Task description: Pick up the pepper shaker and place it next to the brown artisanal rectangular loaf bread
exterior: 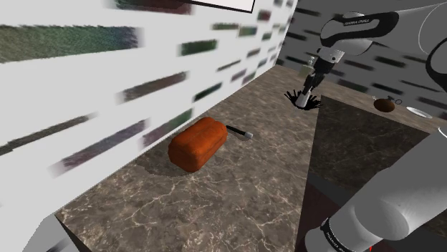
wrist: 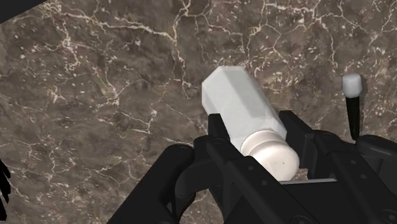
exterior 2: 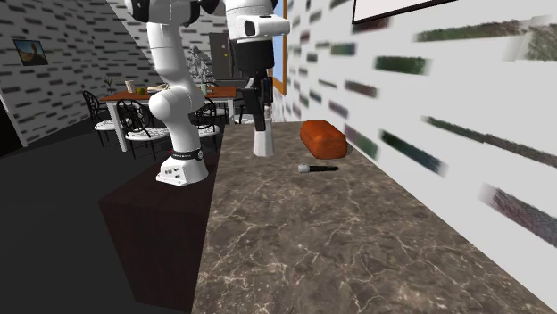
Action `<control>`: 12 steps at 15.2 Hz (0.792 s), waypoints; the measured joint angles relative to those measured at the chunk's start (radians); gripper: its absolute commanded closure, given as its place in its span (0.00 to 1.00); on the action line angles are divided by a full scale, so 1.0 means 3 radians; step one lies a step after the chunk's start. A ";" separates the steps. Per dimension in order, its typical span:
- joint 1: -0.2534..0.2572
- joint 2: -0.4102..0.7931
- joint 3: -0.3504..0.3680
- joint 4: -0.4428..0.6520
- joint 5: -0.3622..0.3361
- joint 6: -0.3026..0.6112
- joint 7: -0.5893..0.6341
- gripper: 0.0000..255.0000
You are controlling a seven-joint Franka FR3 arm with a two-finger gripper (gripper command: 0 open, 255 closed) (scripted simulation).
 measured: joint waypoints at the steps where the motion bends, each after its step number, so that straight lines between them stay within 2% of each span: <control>1: 0.0031 -0.0053 0.0043 -0.0059 -0.0030 0.0018 0.0083 1.00; 12: 0.0381 -0.0519 0.0655 -0.0579 -0.0225 0.0158 0.1118 1.00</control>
